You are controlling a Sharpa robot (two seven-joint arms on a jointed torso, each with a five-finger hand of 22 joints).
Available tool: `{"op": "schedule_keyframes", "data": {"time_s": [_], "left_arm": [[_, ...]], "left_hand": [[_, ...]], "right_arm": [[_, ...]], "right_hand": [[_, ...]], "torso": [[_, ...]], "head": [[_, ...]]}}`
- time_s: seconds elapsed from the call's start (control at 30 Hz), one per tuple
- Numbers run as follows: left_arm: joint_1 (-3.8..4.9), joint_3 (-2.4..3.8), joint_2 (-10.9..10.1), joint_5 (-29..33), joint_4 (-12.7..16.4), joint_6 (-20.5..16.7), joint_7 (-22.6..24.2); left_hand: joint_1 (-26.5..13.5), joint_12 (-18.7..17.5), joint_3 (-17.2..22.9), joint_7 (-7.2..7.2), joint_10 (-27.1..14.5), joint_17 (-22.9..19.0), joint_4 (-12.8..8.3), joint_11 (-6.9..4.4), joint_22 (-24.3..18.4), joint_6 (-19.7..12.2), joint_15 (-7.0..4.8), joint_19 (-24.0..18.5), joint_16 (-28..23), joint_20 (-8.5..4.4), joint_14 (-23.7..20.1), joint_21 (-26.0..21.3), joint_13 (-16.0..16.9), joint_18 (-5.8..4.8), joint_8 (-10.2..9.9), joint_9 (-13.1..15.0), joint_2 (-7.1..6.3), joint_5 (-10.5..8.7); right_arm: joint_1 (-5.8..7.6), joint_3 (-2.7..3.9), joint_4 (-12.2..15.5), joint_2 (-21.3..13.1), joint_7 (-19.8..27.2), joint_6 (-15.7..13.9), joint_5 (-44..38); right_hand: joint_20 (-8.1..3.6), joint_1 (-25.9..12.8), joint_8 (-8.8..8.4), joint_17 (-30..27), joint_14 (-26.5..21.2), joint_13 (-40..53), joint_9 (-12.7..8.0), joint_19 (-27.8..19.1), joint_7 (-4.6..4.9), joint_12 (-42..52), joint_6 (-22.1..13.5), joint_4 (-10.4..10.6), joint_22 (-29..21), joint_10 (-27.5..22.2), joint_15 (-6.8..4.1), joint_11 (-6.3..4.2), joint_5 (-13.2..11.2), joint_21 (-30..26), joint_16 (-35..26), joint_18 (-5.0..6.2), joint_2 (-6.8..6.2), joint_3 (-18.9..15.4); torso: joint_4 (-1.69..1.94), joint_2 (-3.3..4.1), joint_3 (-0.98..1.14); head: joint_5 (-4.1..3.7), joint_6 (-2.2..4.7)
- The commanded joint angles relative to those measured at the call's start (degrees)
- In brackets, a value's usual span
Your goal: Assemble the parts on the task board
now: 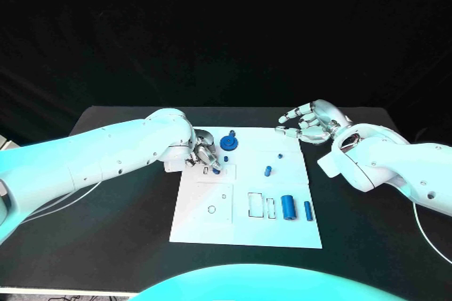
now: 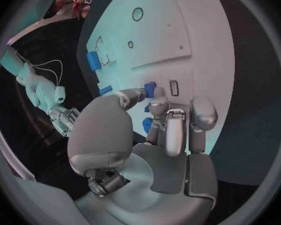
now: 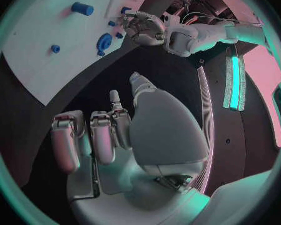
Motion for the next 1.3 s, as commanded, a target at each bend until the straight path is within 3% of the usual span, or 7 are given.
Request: {"op": "schedule_keyframes", "data": {"time_s": [0.03,0.5,0.7,0.93,1.13,1.3], "left_arm": [[-0.23,-0.24,0.4,0.9,-0.5,2.1,-0.4],[-0.21,-0.27,1.1,1.4,-1.5,3.0,-0.7],[-0.20,-0.28,1.1,1.7,-1.6,3.7,-0.6],[-0.20,-0.29,1.1,1.6,-1.7,3.7,-0.5],[-0.20,-0.30,1.1,1.1,-1.9,2.9,-0.5],[-0.20,-0.30,1.0,1.0,-2.0,2.3,-0.4]], "left_hand": [[-0.5,0.4,11.0,-0.55,0.5,10.1,-11.1,-0.14,0.1,0.9,-0.44,0.3,0.2,0.11,4.7,0.2,0.2,-1.03,0.1,0.0,0.03,0.46],[-1.0,0.3,11.0,-0.58,0.5,10.1,-11.0,-0.15,0.3,1.0,-0.46,0.4,0.2,0.09,4.6,0.3,0.1,-1.06,0.1,0.2,0.26,0.96],[-2.6,0.6,9.5,-0.83,0.9,10.3,-10.6,-0.28,0.4,0.9,-0.48,0.4,0.3,0.08,4.7,0.3,0.5,-1.10,0.1,0.6,-0.23,0.96],[-6.0,0.4,3.1,-1.61,0.6,10.2,-7.9,-0.78,0.3,1.4,-0.88,0.3,0.2,-0.25,4.7,0.0,0.4,-1.09,-0.5,0.8,-0.59,0.09],[-8.7,0.5,-2.2,-1.48,0.4,10.2,-4.1,-0.68,0.2,2.3,-0.85,0.4,0.2,-0.29,4.7,-0.1,0.7,-1.11,-1.3,0.8,-0.15,-0.41],[-9.2,0.5,-4.9,-1.43,0.2,10.2,-2.3,-0.62,0.3,2.5,-0.81,0.4,0.2,-0.26,4.7,-0.2,0.7,-1.12,-1.6,0.8,0.29,-0.41]], "right_arm": [[-0.06,0.00,0.0,0.1,0.3,0.4,-0.1],[-0.08,0.00,0.0,0.1,0.3,0.4,-0.1],[-0.08,0.00,0.0,0.0,0.3,0.4,-0.1],[-0.09,0.00,0.0,0.0,0.4,0.4,-0.1],[-0.11,0.00,0.0,0.0,0.4,0.4,0.0],[-0.14,0.00,0.0,0.0,0.5,0.3,0.1]], "right_hand": [[-0.21,0.1,0.34,12.9,5.5,9.0,0.0,6.0,-0.08,-0.1,-0.1,-0.1,15.1,0.1,-0.46,-0.44,0.3,0.3,-0.3,-0.39,0.34,0.0],[-0.21,0.1,0.34,12.9,5.5,9.0,0.0,6.0,-0.08,-0.1,-0.1,-0.1,15.1,0.1,-0.46,-0.44,0.3,0.3,-0.3,-0.39,0.34,0.0],[-0.21,0.1,0.34,12.9,5.5,9.0,0.0,6.0,-0.08,-0.1,-0.1,-0.1,15.1,0.1,-0.46,-0.44,0.3,0.3,-0.3,-0.39,0.34,0.0],[-0.23,0.1,0.48,12.8,5.5,8.9,-0.1,6.0,-0.08,-0.2,-0.1,0.0,15.1,0.1,-0.47,-0.45,0.6,0.3,-0.3,-0.39,0.25,0.0],[-0.23,-0.1,0.50,12.9,5.5,9.0,-0.1,6.0,-0.08,-0.1,-0.1,0.0,15.1,0.1,-0.47,-0.44,0.6,0.3,-0.3,-0.39,0.24,0.0],[-0.23,-0.2,0.52,12.9,5.5,9.0,-0.1,6.0,-0.07,-0.1,-0.1,0.1,15.1,0.1,-0.46,-0.44,0.5,0.3,-0.3,-0.39,0.23,-0.1]], "torso": [[0.00,0.00,0.01],[0.02,-0.01,-0.02],[0.05,0.00,-0.03],[0.10,0.01,-0.03],[0.07,0.02,-0.02],[0.03,0.03,-0.05]], "head": [[-0.01,-0.01],[-0.15,-0.07],[-0.23,-0.11],[-0.26,-0.16],[-0.28,-0.14],[-0.27,-0.18]]}}
